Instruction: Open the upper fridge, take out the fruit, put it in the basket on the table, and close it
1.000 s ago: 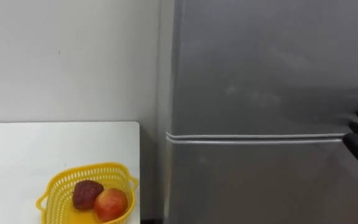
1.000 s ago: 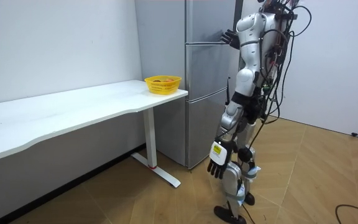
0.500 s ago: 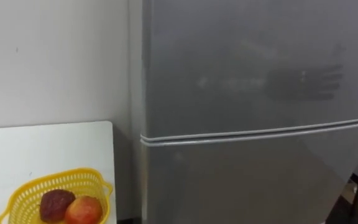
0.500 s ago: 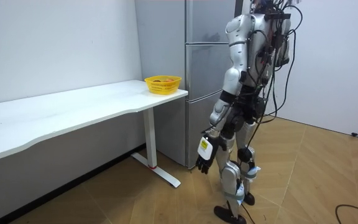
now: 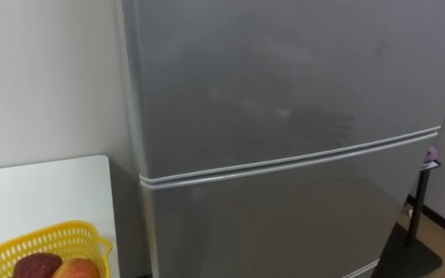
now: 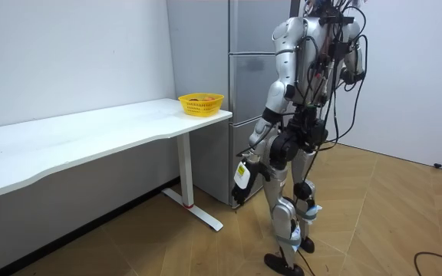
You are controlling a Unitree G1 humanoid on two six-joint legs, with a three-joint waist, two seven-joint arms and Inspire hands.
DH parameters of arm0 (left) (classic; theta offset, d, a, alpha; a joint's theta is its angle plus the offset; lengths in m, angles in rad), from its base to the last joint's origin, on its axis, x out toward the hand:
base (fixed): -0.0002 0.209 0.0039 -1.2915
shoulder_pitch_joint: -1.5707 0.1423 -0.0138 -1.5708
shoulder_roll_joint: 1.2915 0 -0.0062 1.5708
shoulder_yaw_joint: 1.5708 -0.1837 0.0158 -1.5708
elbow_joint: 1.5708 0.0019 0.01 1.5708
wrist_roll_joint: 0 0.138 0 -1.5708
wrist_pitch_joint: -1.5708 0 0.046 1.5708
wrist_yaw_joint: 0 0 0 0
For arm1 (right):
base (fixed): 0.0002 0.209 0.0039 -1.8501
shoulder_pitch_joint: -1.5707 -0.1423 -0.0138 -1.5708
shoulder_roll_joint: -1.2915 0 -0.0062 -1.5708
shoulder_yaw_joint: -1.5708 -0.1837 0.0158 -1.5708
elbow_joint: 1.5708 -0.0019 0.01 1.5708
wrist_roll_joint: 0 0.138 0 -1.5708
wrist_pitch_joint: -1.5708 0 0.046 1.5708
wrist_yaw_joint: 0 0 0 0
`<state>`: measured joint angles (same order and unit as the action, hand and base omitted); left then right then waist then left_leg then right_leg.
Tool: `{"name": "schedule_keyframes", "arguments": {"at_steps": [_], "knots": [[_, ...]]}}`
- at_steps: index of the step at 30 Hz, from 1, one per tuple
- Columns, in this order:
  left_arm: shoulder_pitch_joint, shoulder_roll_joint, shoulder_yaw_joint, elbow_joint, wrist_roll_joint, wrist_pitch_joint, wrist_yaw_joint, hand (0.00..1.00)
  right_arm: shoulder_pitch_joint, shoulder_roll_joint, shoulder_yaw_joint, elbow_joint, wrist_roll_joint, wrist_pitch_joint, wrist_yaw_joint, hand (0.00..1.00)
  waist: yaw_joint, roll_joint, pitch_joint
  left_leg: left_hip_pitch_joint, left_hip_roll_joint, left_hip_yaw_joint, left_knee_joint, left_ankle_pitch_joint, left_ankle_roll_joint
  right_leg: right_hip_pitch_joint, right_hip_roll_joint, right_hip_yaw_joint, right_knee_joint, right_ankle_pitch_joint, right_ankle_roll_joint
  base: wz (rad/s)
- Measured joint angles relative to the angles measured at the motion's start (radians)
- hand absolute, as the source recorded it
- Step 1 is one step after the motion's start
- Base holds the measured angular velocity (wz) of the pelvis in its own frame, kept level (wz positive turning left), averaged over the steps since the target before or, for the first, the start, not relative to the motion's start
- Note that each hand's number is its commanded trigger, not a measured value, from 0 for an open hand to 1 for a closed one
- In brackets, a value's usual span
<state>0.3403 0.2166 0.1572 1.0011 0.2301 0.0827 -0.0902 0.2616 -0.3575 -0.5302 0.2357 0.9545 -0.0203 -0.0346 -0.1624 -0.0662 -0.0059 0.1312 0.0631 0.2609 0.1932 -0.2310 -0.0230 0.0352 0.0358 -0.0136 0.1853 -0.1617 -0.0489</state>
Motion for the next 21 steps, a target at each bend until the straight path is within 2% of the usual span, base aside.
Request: {"name": "schedule_keyframes", "arguments": {"at_steps": [2, 3, 5, 6, 8, 11, 13, 16, 18, 20, 21], "knots": [[-0.008, 0.001, -0.017, -0.001, -0.001, 0.003, 0.001, 0.0, 0.005, 0.02, 0.01, 0.135, -0.087, 0.0, -0.008, 0.0, 0.002, 0.005, 0.0029, 0.001, 0.0, 0.0, -0.001, 0.0, 0.0, -0.001, 0.0, -0.001, 0.001, 0.0, 0.0, 0.0], [-0.015, 0.001, -0.018, -0.001, -0.002, 0.004, 0.001, 0.0, 0.005, 0.025, 0.017, 0.172, -0.099, 0.0, -0.012, 0.0, 0.002, 0.004, 0.0026, 0.0, 0.0, 0.001, -0.001, 0.0, 0.0, -0.001, 0.0, -0.002, 0.001, 0.0, 0.0, 0.04], [-0.032, 0.002, -0.023, 0.009, -0.003, 0.005, 0.003, 0.0, 0.003, 0.042, 0.063, 0.348, -0.122, 0.0, -0.017, 0.0, 0.006, 0.011, 0.0021, 0.003, 0.0, 0.001, -0.005, 0.0, 0.0, 0.0, 0.0, -0.007, 0.0, -0.001, 0.001, 0.07], [-0.036, 0.002, -0.027, 0.013, -0.003, 0.005, 0.006, 0.0, 0.005, 0.046, 0.079, 0.393, -0.138, 0.001, -0.019, 0.0, 0.006, 0.007, 0.0019, 0.003, 0.0, 0.001, -0.005, 0.0, 0.0, 0.001, -0.001, -0.009, 0.0, -0.001, 0.002, 0.08], [-0.039, -0.003, -0.052, 0.009, -0.001, 0.005, 0.015, 0.0, 0.018, 0.098, 0.098, 0.479, -0.19, 0.025, -0.032, 0.0, 0.008, 0.018, 0.0022, -0.001, -0.001, -0.001, -0.008, 0.0, 0.0, -0.002, -0.002, -0.014, 0.001, -0.003, 0.003, 0.02], [-0.034, -0.008, -0.062, 0.021, -0.001, 0.005, 0.022, 0.0, 0.031, 0.13, 0.161, 0.603, -0.189, 0.026, -0.039, 0.0, 0.01, 0.031, -0.0034, 0.007, -0.001, -0.002, -0.013, 0.0, 0.0, 0.004, -0.002, -0.015, 0.003, -0.005, 0.003, 0.0], [-0.038, -0.009, -0.064, 0.04, -0.001, 0.005, 0.026, 0.0, 0.021, 0.147, 0.188, 0.693, -0.207, 0.023, -0.032, 0.0, 0.009, 0.035, -0.0023, 0.004, -0.002, -0.017, -0.013, 0.0, 0.0, 0.005, -0.003, -0.02, 0.002, -0.005, 0.003, 0.11], [-0.033, -0.022, -0.063, 0.062, 0.023, 0.007, 0.035, 0.0, 0.011, 0.175, 0.196, 0.814, -0.323, 0.024, -0.014, 0.0, 0.012, 0.04, 0.001, 0.005, -0.004, -0.029, -0.012, 0.0, 0.0, 0.015, -0.003, -0.023, 0.0, -0.008, 0.006, 0.17], [-0.037, -0.031, -0.062, 0.081, 0.036, 0.012, 0.036, 0.0, 0.008, 0.184, 0.204, 0.874, -0.391, 0.024, -0.006, 0.0, 0.029, 0.044, 0.0012, 0.007, -0.006, -0.042, -0.012, 0.0, 0.0, 0.017, -0.004, -0.028, 0.0, -0.009, 0.007, 0.1], [-0.038, -0.038, -0.062, 0.081, 0.047, 0.034, 0.035, 0.0, -0.008, 0.193, 0.249, 0.931, -0.536, 0.035, -0.006, 0.0, 0.042, 0.046, 0.0018, 0.004, -0.006, -0.05, -0.012, 0.0, 0.0, 0.016, -0.006, -0.043, 0.0, -0.009, 0.006, 0.15], [-0.039, -0.041, -0.064, 0.081, 0.047, 0.041, 0.035, 0.0, -0.007, 0.194, 0.271, 0.932, -0.563, 0.039, -0.006, 0.0, 0.053, 0.049, 0.0017, 0.004, -0.006, -0.051, -0.011, 0.0, 0.0, 0.016, -0.006, -0.043, 0.001, -0.008, 0.006, 0.04]]}}
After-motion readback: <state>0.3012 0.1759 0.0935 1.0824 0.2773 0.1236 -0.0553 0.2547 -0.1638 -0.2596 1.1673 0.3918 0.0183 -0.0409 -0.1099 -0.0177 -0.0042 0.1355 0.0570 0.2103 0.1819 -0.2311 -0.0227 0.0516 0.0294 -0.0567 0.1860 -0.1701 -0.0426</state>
